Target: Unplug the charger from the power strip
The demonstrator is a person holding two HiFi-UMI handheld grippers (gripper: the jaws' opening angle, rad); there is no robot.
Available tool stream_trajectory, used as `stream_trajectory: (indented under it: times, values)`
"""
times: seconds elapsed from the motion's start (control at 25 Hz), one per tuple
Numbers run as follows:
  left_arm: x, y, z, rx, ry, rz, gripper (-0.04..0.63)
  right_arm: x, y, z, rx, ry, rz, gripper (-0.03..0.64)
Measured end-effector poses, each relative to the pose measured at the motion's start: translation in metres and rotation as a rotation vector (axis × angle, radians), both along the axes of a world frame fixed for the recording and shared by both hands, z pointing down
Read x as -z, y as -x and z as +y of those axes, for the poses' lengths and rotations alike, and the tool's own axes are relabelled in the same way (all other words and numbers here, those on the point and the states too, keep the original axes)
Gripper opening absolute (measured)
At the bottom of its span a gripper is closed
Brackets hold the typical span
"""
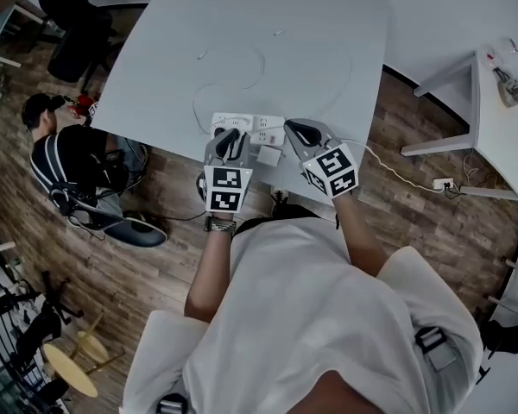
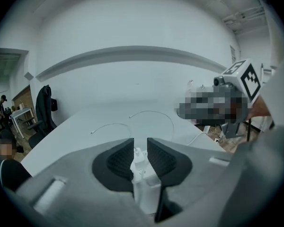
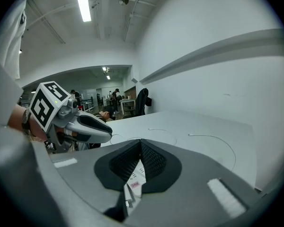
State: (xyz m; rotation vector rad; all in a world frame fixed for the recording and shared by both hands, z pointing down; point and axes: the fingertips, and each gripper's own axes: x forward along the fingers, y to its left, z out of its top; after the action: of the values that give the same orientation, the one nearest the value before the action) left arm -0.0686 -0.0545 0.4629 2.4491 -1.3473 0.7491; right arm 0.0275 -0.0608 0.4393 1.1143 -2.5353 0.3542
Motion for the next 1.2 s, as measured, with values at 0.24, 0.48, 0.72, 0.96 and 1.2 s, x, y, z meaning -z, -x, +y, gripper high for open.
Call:
stream_trajectory:
  times: [0.24, 0.48, 0.72, 0.96, 1.2]
  values:
    - [-0.029, -0.004, -0.012, 0.052, 0.076, -0.004, 0.080, -0.025, 0.008, -0.012, 0.068, 0.042, -0.002, 0.040]
    - [-0.055, -0.008, -0.018, 0.088, 0.129, 0.026, 0.084, -0.053, 0.016, -0.025, 0.117, 0.081, 0.018, 0.063]
    - [-0.075, -0.008, -0.026, 0.131, 0.166, 0.014, 0.094, -0.088, 0.018, -0.030, 0.141, 0.140, 0.076, 0.055]
    - [-0.089, -0.014, -0.036, 0.138, 0.209, 0.016, 0.094, -0.115, 0.020, -0.041, 0.135, 0.201, 0.071, 0.037]
    - [-0.091, -0.013, -0.047, 0.141, 0.211, 0.015, 0.094, -0.146, 0.020, -0.053, 0.129, 0.271, 0.095, 0.026]
